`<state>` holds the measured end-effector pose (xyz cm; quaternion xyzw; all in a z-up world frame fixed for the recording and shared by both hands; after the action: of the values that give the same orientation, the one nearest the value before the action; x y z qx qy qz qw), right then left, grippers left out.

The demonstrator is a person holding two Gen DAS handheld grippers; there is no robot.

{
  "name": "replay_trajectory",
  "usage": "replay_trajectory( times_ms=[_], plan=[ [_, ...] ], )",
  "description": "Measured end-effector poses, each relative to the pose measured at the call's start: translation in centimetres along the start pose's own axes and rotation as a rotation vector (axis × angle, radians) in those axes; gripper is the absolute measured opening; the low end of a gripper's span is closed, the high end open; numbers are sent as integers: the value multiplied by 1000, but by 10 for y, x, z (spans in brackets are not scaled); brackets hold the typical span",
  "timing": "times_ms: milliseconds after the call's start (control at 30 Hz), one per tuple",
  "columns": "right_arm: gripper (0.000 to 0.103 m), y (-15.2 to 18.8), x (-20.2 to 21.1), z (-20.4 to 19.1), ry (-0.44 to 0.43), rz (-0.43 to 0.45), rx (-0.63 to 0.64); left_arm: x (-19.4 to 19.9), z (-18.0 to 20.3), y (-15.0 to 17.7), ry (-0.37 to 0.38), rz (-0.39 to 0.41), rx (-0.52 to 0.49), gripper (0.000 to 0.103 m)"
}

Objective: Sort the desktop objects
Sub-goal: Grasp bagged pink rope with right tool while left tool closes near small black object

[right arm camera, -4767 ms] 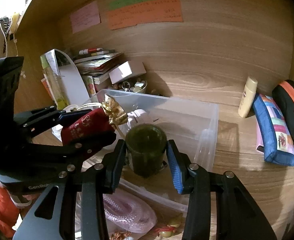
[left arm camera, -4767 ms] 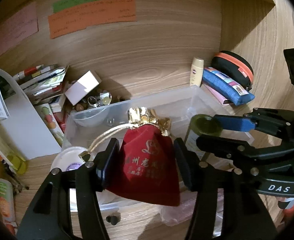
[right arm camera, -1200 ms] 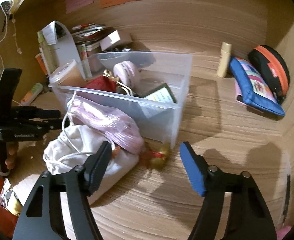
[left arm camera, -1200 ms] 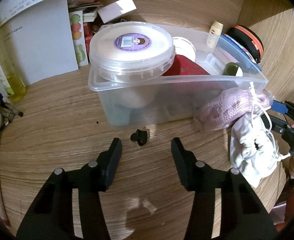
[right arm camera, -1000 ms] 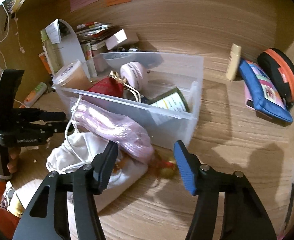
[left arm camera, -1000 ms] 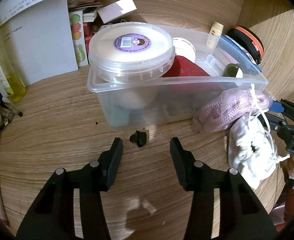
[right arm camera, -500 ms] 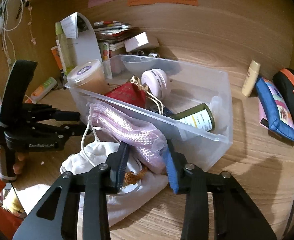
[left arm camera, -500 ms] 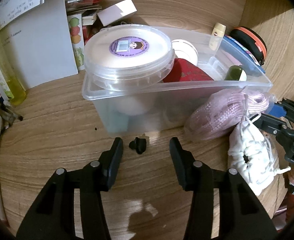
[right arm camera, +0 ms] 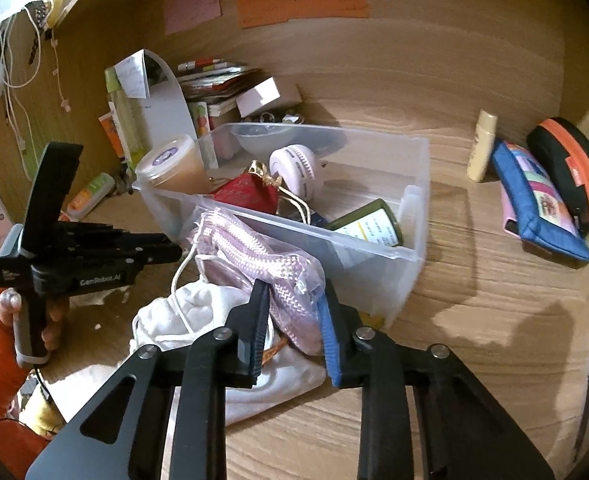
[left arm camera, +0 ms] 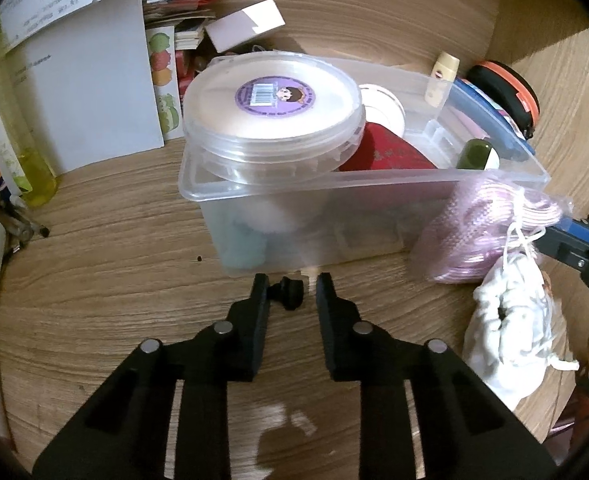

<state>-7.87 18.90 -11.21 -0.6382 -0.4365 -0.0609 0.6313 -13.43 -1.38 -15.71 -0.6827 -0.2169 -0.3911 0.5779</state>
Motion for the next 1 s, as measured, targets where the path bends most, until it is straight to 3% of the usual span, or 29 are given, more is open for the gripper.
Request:
replay_trajectory(
  times_ms=[133, 667, 1000],
  plan=[
    [20, 2, 14, 4, 19, 18, -12, -1, 0, -1, 3, 2, 5, 16],
    [18, 10, 58, 22, 99, 64, -63, 15, 2, 6, -4, 50, -2, 15],
    [9, 5, 82, 22, 138, 108, -59, 35, 8, 13, 15, 87, -6, 15]
  ],
)
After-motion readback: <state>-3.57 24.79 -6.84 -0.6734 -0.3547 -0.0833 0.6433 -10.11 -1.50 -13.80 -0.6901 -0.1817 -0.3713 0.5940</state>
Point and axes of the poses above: each gripper's, at about its wrist camera, not at the fingertips, and x roughly against the way its jaws point, z to its right, y to its underside, the point moved 5 cm from there along -x, roughly the way its jaws point, and after that the axes turned 10 degrees about -y, right-handed, at the moved point
